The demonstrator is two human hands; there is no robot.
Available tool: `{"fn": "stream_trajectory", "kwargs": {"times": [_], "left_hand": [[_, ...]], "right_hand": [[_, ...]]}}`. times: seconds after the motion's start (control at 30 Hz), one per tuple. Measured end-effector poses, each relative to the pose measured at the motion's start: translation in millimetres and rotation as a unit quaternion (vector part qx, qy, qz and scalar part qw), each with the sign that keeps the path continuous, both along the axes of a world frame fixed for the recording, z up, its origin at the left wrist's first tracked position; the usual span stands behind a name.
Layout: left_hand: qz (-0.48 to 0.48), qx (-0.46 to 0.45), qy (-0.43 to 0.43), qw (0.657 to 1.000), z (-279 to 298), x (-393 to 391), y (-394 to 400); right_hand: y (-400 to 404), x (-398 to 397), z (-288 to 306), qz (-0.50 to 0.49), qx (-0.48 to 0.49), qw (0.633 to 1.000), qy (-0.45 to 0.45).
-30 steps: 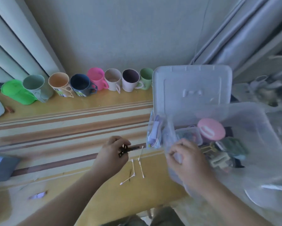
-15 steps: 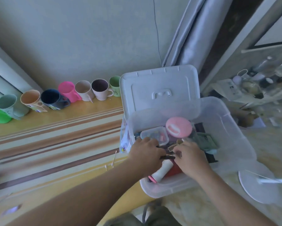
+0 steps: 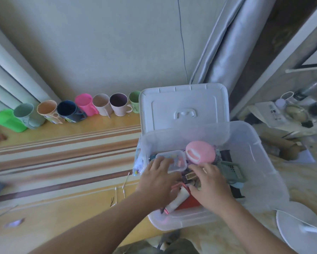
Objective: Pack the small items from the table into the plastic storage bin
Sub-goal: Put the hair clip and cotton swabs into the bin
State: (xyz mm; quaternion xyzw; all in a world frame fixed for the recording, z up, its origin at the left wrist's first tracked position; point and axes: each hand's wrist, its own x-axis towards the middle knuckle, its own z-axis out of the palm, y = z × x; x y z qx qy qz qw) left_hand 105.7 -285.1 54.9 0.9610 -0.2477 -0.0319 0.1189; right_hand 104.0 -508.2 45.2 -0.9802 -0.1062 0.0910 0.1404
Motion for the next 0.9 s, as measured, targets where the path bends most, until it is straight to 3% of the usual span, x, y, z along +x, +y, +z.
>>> {"fn": "stream_trajectory", "kwargs": {"times": [0.17, 0.3, 0.43, 0.53, 0.6, 0.67, 0.77, 0.9], "left_hand": [[0.161, -0.110, -0.023, 0.981, -3, 3, 104], [0.274, -0.061, 0.012, 0.960, -28, -19, 202], [0.332, 0.002, 0.056, 0.942, -45, -40, 267], [0.342, 0.007, 0.097, 0.935, -57, -47, 296], [0.344, 0.001, 0.119, 0.931, -64, -47, 312], [0.342, -0.009, 0.139, 0.929, -70, -47, 330], [0.337, -0.027, 0.154, 0.928, -77, -48, 361], [0.354, -0.022, 0.157, 0.922, -82, -60, 405]], "right_hand": [[48, 22, 18, 0.027, 0.065, 0.997, -0.032], [130, 38, 27, 0.064, 0.157, 0.981, -0.090], [220, 39, 17, 0.080, 0.212, 0.974, -0.016], [270, 42, -11, -0.014, 0.197, 0.974, 0.115], [287, 47, -35, -0.085, 0.134, 0.973, 0.167], [290, 51, -64, -0.126, 0.056, 0.976, 0.170], [289, 59, -99, -0.222, 0.027, 0.955, 0.196], [297, 69, -120, -0.274, 0.000, 0.956, 0.108]]}}
